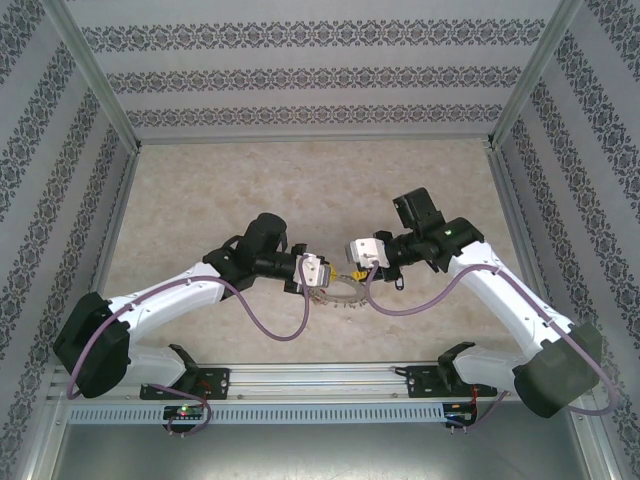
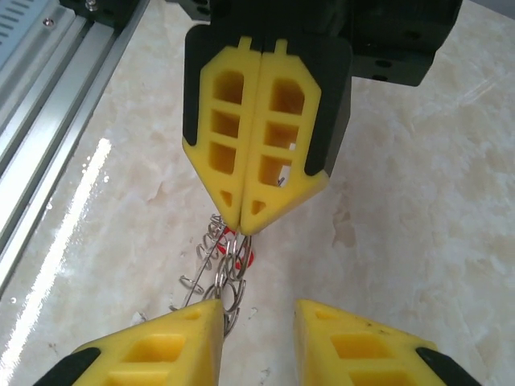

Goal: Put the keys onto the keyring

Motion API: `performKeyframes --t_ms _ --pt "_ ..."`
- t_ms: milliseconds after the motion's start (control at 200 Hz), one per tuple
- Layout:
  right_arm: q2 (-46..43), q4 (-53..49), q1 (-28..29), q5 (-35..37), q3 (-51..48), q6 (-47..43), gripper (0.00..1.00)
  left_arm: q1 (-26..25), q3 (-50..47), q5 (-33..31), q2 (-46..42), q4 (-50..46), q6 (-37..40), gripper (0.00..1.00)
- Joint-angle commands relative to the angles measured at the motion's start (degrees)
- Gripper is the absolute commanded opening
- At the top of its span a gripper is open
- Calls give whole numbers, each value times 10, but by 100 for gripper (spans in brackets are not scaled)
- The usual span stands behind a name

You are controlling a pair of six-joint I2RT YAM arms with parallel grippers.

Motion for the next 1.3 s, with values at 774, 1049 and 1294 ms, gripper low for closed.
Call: performKeyframes --t_ms 774,1049,1294 --pt "39 72 43 6 -32 17 27 15 53 37 34 -14 -24 0" --pt "38 58 43 9 -37 14 25 26 52 38 36 -8 -47 0" --pt "46 66 47 5 -36 32 26 33 52 40 37 1 -67 0"
